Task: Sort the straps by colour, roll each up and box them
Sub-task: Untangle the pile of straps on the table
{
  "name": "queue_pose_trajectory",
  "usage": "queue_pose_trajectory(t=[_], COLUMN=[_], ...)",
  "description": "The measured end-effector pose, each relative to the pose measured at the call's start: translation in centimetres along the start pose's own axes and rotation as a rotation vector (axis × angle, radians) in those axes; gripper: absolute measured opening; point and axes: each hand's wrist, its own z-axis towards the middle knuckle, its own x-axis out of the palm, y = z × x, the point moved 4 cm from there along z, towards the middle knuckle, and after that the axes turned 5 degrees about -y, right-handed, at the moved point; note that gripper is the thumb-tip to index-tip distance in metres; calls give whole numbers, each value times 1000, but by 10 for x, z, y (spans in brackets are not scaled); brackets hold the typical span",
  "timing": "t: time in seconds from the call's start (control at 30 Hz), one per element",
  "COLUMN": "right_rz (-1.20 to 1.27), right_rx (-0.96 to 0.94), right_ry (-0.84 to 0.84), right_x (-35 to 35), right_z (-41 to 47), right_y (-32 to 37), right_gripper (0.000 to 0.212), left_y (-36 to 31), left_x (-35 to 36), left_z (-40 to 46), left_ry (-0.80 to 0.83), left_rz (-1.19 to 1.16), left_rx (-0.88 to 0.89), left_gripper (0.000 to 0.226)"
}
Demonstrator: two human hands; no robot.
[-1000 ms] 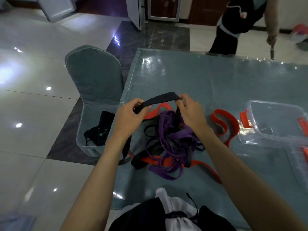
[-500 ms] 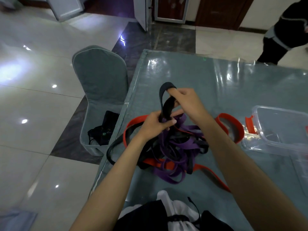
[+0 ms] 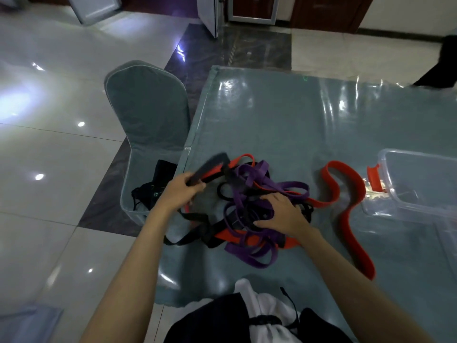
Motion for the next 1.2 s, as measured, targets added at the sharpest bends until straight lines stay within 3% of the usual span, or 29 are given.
queue_pose_trajectory(t=[0.1, 0.23, 0.3, 0.33, 0.4, 0.5, 0.6, 0.77, 0.93, 1.0, 1.1, 1.2], right_rz=[-19, 140, 214, 182, 28, -269, -373, -78, 297, 442, 762, 892], right_rx=[6, -13, -39, -82, -214, -339, -243, -255, -13, 81, 233, 358], right_ry=[55, 82, -11, -55, -121, -136, -117, -279, -583, -633, -666, -673], right_x=[17, 36, 39, 41, 49, 69, 74, 30, -31, -53, -77, -85], right_z=[1, -1, -8, -13, -26, -41, -40, -25, -8, -2, 5, 8], right_y=[4, 0, -9, -12, -15, -11, -11, -9, -27, -41, -64, -84], right_gripper=[120, 105, 93, 93, 106, 122, 100, 51, 22, 10, 16, 36], left_y=[21, 54, 68, 72, 74, 75, 66, 43, 24, 23, 29, 30], left_x=[2, 44, 67, 75, 85, 86, 76, 59, 27, 17, 9, 15], left_z=[-10, -36, -47, -52, -62, -71, -74, -75, -72, -70, -66, -65], left_ry=[187, 417, 371, 275, 57, -115, -219, -309, -335, -303, -223, -120], left_rz=[203, 408, 574, 670, 764, 724, 757, 868, 919, 905, 705, 344], left_rx=[-49, -200, -184, -133, -14, 96, 168, 214, 106, 49, 59, 64], left_gripper=[12, 57, 89, 92, 76, 52, 36, 33, 34, 38, 34, 19])
